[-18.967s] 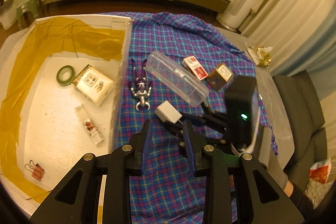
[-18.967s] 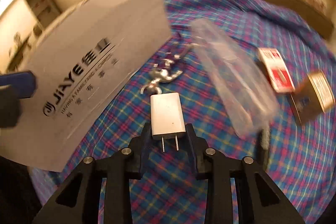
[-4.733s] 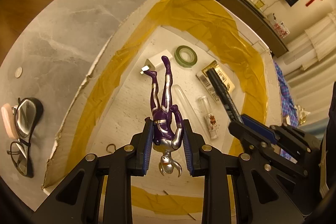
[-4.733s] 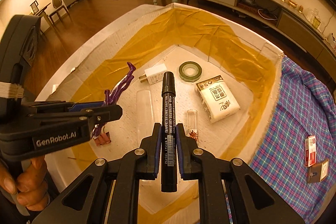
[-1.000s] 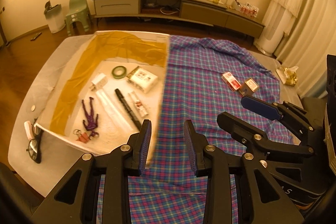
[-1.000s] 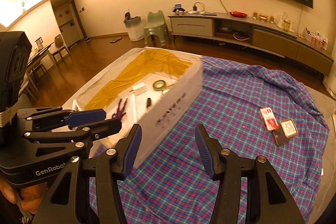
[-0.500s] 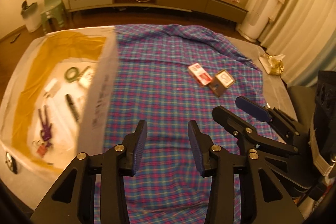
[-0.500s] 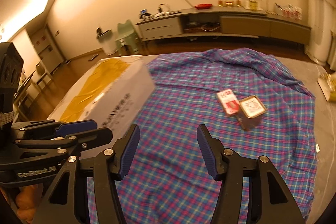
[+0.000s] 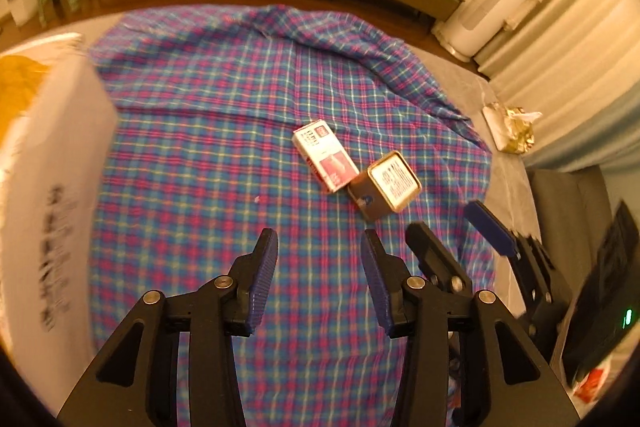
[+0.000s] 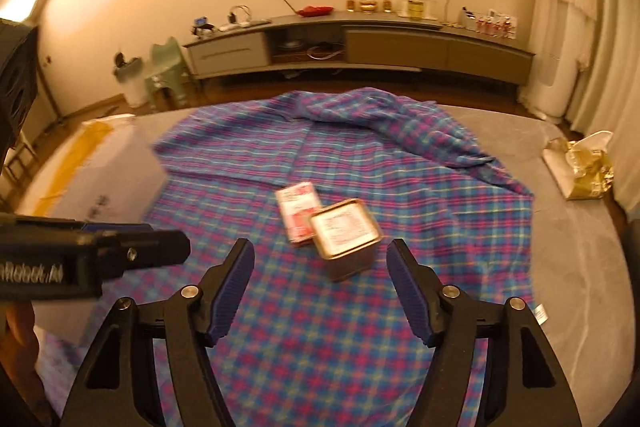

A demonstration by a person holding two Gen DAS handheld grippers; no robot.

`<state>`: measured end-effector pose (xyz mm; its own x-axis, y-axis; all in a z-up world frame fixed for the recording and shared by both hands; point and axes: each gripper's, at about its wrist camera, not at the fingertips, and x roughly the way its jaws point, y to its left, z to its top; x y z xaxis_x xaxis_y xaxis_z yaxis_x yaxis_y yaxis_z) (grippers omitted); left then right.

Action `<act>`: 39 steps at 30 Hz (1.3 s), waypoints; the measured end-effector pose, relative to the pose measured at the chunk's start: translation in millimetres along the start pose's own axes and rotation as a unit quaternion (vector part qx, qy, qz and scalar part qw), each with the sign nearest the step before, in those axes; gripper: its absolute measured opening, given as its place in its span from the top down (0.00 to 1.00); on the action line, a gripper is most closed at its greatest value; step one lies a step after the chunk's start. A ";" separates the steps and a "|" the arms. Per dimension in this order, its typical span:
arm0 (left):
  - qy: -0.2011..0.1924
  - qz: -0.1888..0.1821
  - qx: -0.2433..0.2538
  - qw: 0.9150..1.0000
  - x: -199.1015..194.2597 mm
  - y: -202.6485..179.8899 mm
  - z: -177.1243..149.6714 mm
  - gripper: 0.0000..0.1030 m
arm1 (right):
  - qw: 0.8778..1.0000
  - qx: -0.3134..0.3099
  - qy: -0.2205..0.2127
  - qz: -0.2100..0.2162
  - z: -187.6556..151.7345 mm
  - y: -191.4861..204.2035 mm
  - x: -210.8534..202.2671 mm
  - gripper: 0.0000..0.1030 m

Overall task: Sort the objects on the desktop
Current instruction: 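Grasp the red staples box with the left tool while the right tool grasps the gold tin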

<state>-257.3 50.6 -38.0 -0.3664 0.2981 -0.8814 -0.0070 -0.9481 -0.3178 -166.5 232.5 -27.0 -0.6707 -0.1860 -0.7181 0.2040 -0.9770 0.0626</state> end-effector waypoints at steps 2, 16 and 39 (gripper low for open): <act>0.010 -0.005 -0.014 1.000 18.3 0.4 11.4 0.55 | 1.000 -0.005 0.005 -0.008 0.4 -5.7 10.3 0.31; 0.030 0.001 -0.036 0.999 99.4 -8.2 64.7 0.55 | 0.996 -0.085 0.022 -0.031 2.3 -9.2 72.7 0.24; 0.003 0.036 0.014 0.999 102.5 -14.4 50.0 0.59 | 0.998 -0.017 0.055 0.039 -3.5 -24.4 61.3 0.50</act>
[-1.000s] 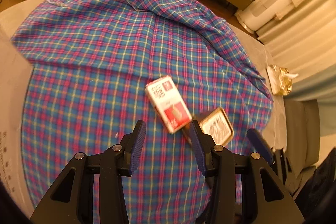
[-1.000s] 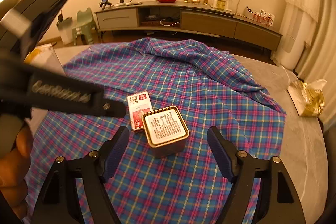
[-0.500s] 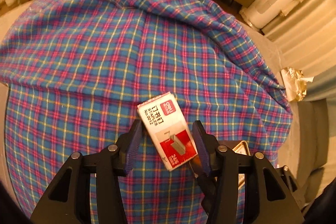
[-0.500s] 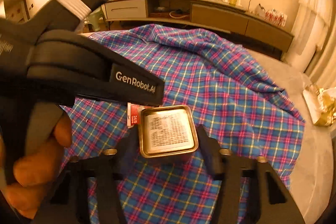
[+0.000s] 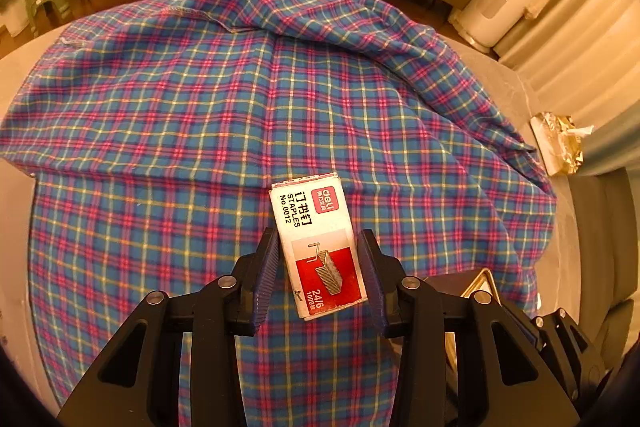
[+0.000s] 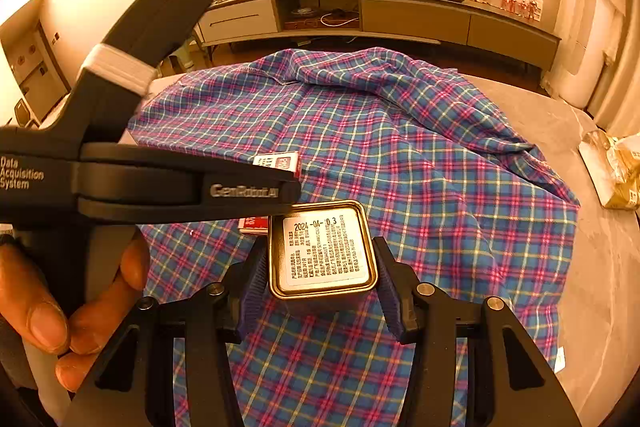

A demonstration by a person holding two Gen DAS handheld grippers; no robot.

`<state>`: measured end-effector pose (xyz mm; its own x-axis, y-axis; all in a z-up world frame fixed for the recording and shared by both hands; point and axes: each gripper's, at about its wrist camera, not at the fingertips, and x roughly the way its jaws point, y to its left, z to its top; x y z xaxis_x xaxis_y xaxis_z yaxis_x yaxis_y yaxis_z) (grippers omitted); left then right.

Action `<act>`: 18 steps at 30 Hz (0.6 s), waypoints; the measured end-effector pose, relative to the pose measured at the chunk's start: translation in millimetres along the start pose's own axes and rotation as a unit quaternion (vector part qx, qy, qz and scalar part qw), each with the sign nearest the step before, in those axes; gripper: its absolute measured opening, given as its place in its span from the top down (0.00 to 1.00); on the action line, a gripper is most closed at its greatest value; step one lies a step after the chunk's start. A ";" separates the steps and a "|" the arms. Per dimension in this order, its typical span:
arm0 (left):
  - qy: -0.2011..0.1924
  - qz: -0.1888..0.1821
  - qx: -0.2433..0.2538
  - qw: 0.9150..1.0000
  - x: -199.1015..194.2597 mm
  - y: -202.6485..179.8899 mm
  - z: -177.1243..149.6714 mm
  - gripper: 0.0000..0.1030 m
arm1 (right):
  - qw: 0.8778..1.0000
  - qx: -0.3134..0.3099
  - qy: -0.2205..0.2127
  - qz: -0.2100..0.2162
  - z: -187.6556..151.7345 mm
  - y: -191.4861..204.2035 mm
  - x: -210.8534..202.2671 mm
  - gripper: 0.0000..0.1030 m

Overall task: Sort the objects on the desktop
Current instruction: 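Grasp the red staples box with the left tool while the right tool grasps the gold tin, then carry the staples box and gold tin over the white box with both tools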

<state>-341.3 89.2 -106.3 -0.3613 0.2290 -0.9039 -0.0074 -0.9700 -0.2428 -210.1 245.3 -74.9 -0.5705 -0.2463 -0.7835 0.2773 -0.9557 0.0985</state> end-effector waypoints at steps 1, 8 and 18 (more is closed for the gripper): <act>-0.002 0.000 0.001 1.000 -4.7 2.3 -2.2 0.59 | 1.000 0.002 -0.001 0.001 -0.6 0.0 -2.3 0.50; -0.009 0.000 0.005 1.000 -35.5 0.0 -16.7 0.59 | 1.000 -0.002 -0.010 0.009 -6.5 9.0 -22.8 0.50; -0.037 0.016 0.022 0.999 -85.7 3.2 -50.3 0.59 | 0.999 0.003 -0.032 0.027 -15.3 32.7 -56.7 0.50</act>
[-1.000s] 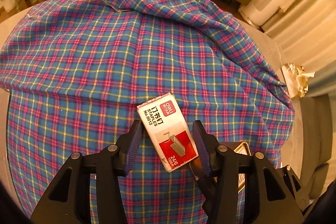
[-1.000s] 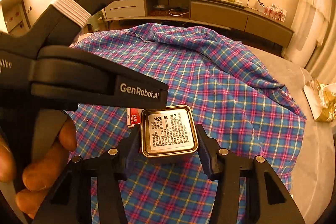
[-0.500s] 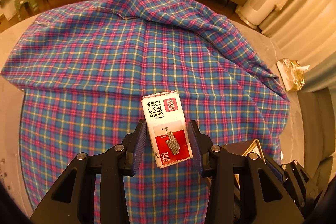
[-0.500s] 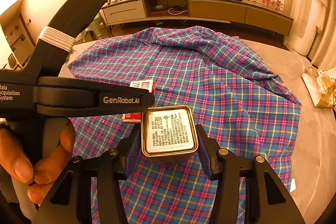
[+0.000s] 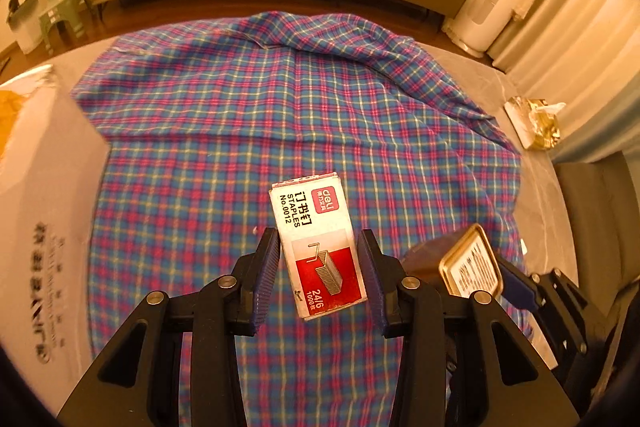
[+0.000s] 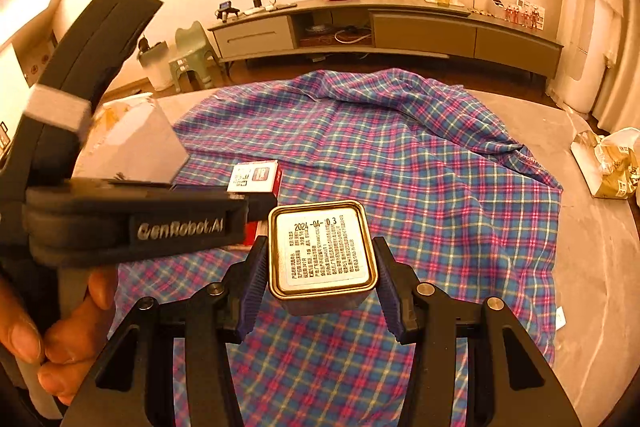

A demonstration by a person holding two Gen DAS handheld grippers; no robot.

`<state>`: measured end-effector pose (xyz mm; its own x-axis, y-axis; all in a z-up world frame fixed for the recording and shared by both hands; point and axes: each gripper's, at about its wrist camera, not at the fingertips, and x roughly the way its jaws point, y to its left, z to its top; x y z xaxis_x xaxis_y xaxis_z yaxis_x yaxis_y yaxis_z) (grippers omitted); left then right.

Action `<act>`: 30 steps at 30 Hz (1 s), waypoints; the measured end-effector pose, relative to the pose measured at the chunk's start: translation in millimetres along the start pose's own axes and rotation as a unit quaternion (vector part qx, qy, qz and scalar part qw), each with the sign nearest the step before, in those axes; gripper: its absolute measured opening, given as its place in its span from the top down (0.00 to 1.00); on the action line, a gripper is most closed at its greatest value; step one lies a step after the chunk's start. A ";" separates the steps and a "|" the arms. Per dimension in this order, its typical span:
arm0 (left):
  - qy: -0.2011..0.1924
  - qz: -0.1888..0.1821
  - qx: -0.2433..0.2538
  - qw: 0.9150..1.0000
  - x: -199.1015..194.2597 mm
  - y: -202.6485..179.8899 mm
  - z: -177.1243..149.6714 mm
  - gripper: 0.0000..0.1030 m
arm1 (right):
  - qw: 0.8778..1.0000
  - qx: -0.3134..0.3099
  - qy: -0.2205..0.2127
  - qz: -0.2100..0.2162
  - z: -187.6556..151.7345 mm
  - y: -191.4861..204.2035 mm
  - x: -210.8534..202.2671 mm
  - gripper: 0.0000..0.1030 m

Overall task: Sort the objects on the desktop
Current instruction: 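Carry the staples box and gold tin over the white box with both tools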

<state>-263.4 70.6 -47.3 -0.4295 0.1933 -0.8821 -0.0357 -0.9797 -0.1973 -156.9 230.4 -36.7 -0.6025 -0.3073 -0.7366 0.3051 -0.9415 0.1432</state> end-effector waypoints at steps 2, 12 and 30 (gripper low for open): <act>-0.007 0.005 0.005 1.000 -12.3 1.5 -6.5 0.59 | 1.000 0.003 -0.007 0.005 -0.4 7.9 -6.3 0.50; -0.037 0.007 0.015 0.999 -69.9 17.6 -46.3 0.59 | 0.999 0.017 -0.038 0.022 -22.9 50.4 -38.1 0.50; -0.056 -0.012 0.008 0.998 -124.8 62.0 -104.2 0.60 | 0.998 -0.028 -0.043 0.022 -61.8 125.6 -67.4 0.50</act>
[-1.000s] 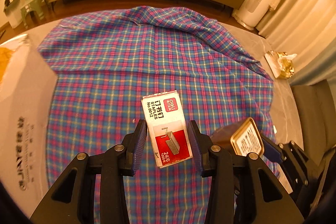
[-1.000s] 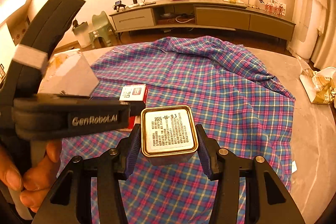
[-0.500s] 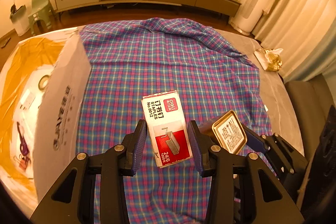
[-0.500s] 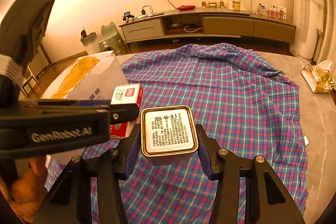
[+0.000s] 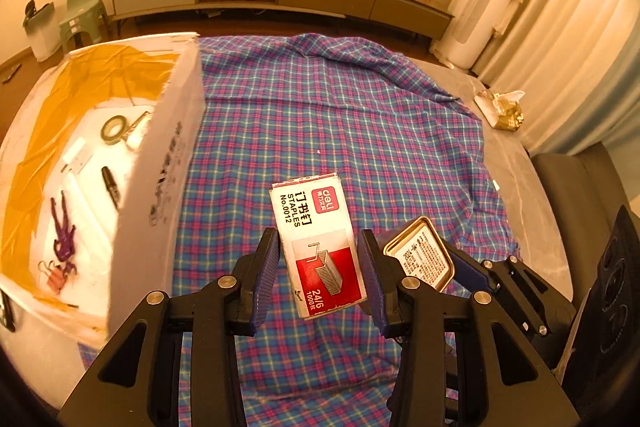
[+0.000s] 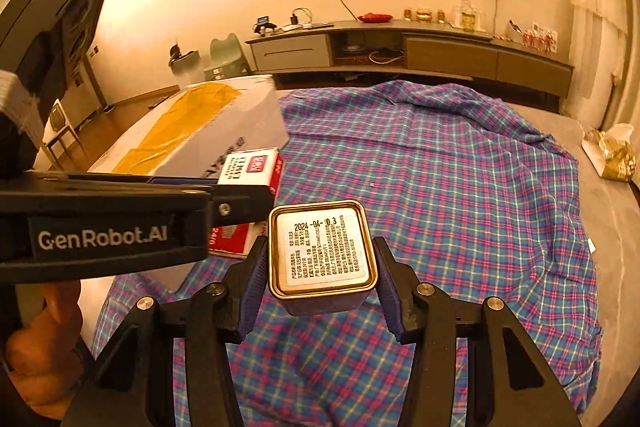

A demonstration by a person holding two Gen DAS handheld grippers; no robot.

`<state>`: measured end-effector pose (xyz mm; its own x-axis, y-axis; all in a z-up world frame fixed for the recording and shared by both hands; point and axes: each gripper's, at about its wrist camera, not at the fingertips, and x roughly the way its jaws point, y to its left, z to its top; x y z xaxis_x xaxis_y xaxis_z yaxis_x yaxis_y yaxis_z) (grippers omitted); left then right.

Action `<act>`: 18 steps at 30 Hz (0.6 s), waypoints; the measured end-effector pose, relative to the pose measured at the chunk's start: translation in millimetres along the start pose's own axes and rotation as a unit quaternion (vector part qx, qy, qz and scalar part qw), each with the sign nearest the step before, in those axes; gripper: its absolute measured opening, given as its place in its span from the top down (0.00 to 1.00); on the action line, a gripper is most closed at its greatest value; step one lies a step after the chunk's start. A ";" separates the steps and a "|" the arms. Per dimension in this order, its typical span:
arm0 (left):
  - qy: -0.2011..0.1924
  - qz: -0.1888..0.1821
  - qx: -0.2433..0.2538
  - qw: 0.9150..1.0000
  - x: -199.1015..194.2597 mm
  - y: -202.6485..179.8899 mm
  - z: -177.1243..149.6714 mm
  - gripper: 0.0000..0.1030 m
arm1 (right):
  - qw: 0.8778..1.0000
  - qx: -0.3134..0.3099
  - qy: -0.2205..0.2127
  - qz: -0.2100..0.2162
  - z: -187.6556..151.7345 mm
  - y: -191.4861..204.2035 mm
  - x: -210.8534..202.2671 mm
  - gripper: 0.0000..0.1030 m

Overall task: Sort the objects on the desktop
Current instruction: 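Carry the staples box and gold tin over the white box with both tools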

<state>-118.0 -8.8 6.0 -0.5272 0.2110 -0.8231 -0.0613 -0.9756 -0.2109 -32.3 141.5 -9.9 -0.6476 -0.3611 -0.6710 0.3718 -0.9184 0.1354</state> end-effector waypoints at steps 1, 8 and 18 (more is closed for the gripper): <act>-0.002 -0.001 0.000 1.000 -3.2 1.7 -1.2 0.60 | 1.000 -0.004 -0.002 0.000 -0.3 4.2 -2.2 0.50; -0.017 -0.012 -0.011 1.000 -28.1 21.5 -9.8 0.60 | 1.000 -0.023 -0.006 0.005 0.5 32.8 -14.4 0.50; -0.038 -0.021 -0.026 0.999 -54.8 50.9 -20.0 0.60 | 0.999 -0.052 -0.009 0.009 6.2 70.2 -26.9 0.50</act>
<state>-75.3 -68.7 29.8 -0.5872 0.2447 -0.7715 -0.0424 -0.9612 -0.2727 7.1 85.7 22.2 -0.6518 -0.3816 -0.6554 0.4501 -0.8902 0.0706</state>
